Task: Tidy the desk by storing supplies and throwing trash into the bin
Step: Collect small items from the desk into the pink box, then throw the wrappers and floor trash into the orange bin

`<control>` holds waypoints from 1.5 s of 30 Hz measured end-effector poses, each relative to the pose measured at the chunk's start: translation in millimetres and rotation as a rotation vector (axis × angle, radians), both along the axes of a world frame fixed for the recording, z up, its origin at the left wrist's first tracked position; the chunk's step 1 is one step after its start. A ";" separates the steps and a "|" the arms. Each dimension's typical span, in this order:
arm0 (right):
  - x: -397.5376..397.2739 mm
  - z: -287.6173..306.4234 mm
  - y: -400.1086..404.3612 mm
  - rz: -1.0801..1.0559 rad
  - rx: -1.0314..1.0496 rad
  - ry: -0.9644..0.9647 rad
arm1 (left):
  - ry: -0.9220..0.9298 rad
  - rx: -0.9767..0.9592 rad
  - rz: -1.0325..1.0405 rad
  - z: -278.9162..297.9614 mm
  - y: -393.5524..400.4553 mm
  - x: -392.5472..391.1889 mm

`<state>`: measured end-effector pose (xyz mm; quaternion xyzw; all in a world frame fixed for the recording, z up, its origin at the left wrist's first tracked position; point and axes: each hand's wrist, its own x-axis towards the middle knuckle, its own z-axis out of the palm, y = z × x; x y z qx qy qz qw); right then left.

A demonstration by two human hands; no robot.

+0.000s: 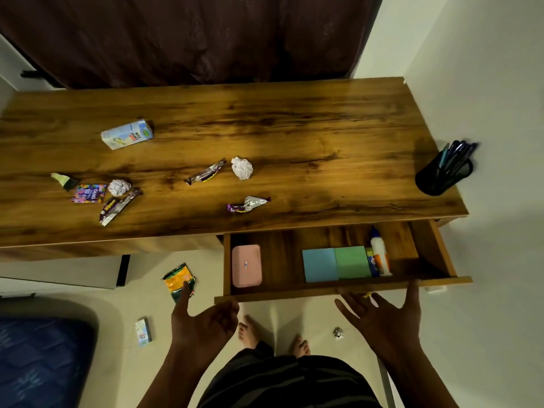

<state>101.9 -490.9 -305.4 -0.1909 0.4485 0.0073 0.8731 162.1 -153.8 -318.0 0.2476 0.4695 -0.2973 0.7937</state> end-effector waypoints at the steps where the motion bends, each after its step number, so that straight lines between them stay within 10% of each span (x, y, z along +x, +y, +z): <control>1: 4.2 -2.6 -1.0 0.008 -0.004 -0.006 | -0.013 0.003 0.016 0.2 -2.4 5.0; 25: 157.5 -0.1 9.1 -0.053 -0.033 -0.075 | -0.301 -0.282 0.144 -13.3 -30.3 131.4; 45: 65.2 50.1 42.1 0.330 0.025 -0.180 | -0.536 -0.121 0.235 64.6 24.0 21.6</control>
